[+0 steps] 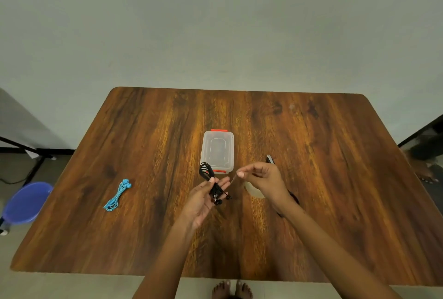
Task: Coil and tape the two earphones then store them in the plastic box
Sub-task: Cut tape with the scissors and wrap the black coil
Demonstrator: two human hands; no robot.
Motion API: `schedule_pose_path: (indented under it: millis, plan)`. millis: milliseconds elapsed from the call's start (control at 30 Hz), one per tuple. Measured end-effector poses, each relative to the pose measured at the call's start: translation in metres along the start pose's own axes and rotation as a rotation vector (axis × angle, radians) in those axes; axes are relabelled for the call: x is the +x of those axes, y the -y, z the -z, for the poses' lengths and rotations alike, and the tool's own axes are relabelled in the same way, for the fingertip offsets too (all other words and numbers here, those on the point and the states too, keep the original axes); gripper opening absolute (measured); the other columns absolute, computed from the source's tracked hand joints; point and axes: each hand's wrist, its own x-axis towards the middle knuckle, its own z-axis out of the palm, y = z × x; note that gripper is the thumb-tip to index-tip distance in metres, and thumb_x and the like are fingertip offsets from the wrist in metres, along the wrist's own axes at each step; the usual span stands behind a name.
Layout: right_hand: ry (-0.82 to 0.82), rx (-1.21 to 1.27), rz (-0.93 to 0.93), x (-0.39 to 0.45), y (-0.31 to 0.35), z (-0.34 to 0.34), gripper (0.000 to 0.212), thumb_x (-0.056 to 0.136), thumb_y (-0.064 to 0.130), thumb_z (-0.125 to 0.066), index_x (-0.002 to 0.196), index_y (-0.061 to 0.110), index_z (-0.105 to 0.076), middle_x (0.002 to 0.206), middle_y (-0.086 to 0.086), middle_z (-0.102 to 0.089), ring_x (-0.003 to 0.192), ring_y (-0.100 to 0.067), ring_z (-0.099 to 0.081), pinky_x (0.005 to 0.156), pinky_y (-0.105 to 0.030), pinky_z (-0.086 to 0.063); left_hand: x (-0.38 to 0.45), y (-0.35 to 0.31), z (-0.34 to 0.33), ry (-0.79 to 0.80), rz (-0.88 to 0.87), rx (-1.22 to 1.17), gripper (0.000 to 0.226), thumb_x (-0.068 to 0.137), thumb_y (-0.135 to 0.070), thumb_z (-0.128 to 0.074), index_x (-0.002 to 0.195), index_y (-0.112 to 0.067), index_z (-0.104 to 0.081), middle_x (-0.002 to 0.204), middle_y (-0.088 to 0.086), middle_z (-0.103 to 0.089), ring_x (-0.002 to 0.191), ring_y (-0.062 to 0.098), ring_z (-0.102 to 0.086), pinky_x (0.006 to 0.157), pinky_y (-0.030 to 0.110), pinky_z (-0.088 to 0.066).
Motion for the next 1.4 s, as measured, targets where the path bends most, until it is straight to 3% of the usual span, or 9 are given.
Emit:
schedule_pose_path:
  millis: [167,267,500,667,867,1133,1300,1400]
  plan:
    - [-0.031,0.282,-0.282,-0.01,0.0,-0.019,0.031,0.078,0.007,-0.074,0.108,0.0,-0.065,0.102,-0.015,-0.072,0.091,-0.021,-0.069,0.078,-0.027,-0.056,-0.003,0.013,-0.009,-0.084,-0.112,0.119,0.025,0.094,-0.016,-0.051,0.109,0.0,-0.064,0.112,0.019,-0.069,0.105,0.026,-0.067,0.075,0.032,-0.058]
    - [-0.078,0.408,-0.392,-0.018,-0.004,-0.032,0.036,0.076,0.008,-0.076,0.11,0.001,-0.065,0.103,-0.015,-0.073,0.096,-0.023,-0.07,0.079,-0.027,-0.056,-0.007,0.018,-0.015,-0.133,-0.18,0.196,0.027,0.094,-0.017,-0.053,0.109,0.0,-0.067,0.109,0.019,-0.069,0.102,0.027,-0.066,0.083,0.038,-0.056]
    - [-0.22,0.488,-0.463,-0.028,-0.005,-0.047,0.029,0.074,0.01,-0.078,0.102,0.007,-0.069,0.096,-0.008,-0.075,0.09,-0.014,-0.071,0.072,-0.024,-0.053,-0.018,0.026,-0.025,-0.222,-0.257,0.243,0.024,0.093,-0.019,-0.055,0.105,-0.004,-0.07,0.103,0.011,-0.073,0.099,0.019,-0.068,0.084,0.037,-0.053]
    - [-0.329,0.552,-0.487,-0.032,-0.006,-0.055,0.024,0.072,0.004,-0.079,0.094,0.005,-0.07,0.089,-0.01,-0.075,0.08,-0.014,-0.071,0.064,-0.021,-0.053,-0.024,0.032,-0.033,-0.274,-0.259,0.182,0.019,0.092,-0.016,-0.056,0.099,-0.01,-0.073,0.096,0.007,-0.075,0.091,0.015,-0.07,0.075,0.029,-0.054]
    - [-0.354,0.517,-0.481,-0.034,-0.009,-0.057,0.025,0.071,0.003,-0.08,0.093,0.002,-0.068,0.087,-0.01,-0.075,0.08,-0.018,-0.072,0.062,-0.023,-0.057,-0.028,0.033,-0.034,-0.246,-0.163,0.157,0.026,0.095,-0.025,-0.053,0.108,-0.01,-0.07,0.103,0.008,-0.073,0.098,0.018,-0.068,0.085,0.033,-0.053]
    - [-0.411,0.327,-0.413,-0.033,-0.018,-0.06,0.022,0.07,0.005,-0.081,0.089,0.002,-0.069,0.085,-0.014,-0.074,0.083,-0.027,-0.072,0.077,-0.039,-0.06,-0.027,0.03,-0.032,-0.207,-0.111,0.268,0.034,0.099,-0.029,-0.045,0.11,-0.005,-0.067,0.101,0.013,-0.073,0.094,0.02,-0.07,0.075,0.026,-0.057]
    - [-0.473,0.239,-0.359,-0.031,-0.022,-0.063,0.016,0.071,0.008,-0.081,0.082,0.01,-0.07,0.075,-0.006,-0.074,0.075,-0.021,-0.073,0.064,-0.03,-0.059,-0.026,0.029,-0.034,-0.171,-0.145,0.339,0.038,0.099,-0.029,-0.044,0.109,-0.001,-0.067,0.103,0.015,-0.072,0.1,0.024,-0.069,0.088,0.038,-0.055]
    - [-0.496,0.181,-0.337,-0.031,-0.023,-0.065,0.014,0.073,0.008,-0.079,0.082,0.013,-0.069,0.075,-0.003,-0.073,0.074,-0.017,-0.072,0.066,-0.03,-0.06,-0.026,0.027,-0.034,-0.131,-0.17,0.382,0.034,0.096,-0.026,-0.05,0.107,0.001,-0.067,0.102,0.015,-0.072,0.098,0.025,-0.069,0.087,0.039,-0.055]
